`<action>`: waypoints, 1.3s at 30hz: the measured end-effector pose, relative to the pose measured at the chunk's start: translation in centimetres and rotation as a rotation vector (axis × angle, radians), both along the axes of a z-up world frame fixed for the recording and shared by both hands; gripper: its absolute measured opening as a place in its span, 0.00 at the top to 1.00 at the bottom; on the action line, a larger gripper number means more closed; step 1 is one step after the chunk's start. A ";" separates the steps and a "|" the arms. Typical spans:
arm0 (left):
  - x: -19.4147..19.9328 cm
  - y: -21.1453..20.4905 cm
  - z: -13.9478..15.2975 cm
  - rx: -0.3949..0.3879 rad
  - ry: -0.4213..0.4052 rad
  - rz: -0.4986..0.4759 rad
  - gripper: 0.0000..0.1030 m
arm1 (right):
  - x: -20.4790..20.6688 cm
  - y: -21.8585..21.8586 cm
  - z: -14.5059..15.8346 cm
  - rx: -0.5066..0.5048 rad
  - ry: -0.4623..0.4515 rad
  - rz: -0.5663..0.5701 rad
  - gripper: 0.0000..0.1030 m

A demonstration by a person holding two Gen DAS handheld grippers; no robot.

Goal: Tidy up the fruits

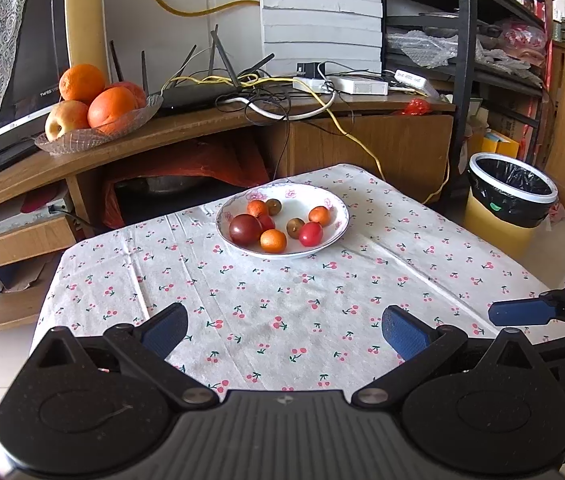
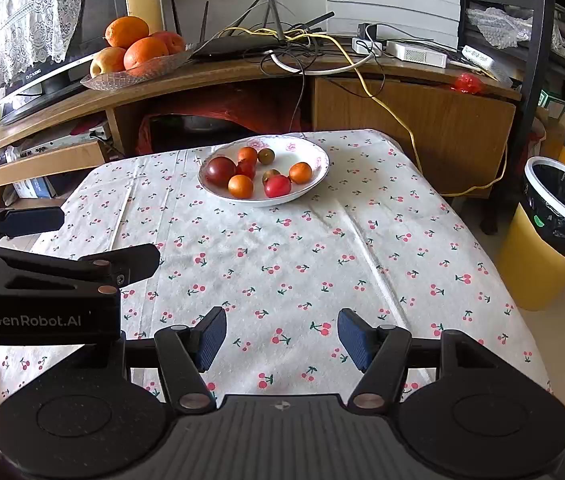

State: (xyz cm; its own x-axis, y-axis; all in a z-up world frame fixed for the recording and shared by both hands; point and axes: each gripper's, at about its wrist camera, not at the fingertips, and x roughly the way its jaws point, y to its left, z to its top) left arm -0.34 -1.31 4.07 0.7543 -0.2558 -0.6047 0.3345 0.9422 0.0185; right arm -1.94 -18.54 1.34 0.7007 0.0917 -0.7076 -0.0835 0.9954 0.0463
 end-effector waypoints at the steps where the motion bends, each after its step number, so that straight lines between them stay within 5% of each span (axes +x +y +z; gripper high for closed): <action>1: -0.1 0.0 0.0 0.004 -0.007 0.002 0.00 | -0.1 0.1 0.0 -0.001 -0.001 0.001 0.44; 13: -0.3 0.2 0.1 0.031 -0.058 0.042 0.00 | -0.1 -0.2 0.0 0.007 -0.007 -0.015 0.44; 21: 0.5 0.7 -0.6 -0.026 0.029 0.040 0.00 | 0.0 -0.4 -0.2 0.011 -0.003 -0.020 0.43; 39: 1.0 1.1 -1.1 -0.031 0.044 0.077 0.00 | 0.2 -0.5 -0.6 0.014 0.008 -0.021 0.40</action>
State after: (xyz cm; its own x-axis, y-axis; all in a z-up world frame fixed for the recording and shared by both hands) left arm 0.70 -0.22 2.99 0.7454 -0.2172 -0.6302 0.2606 0.9651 -0.0244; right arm -1.70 -19.04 0.73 0.6970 0.0868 -0.7118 -0.0621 0.9962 0.0608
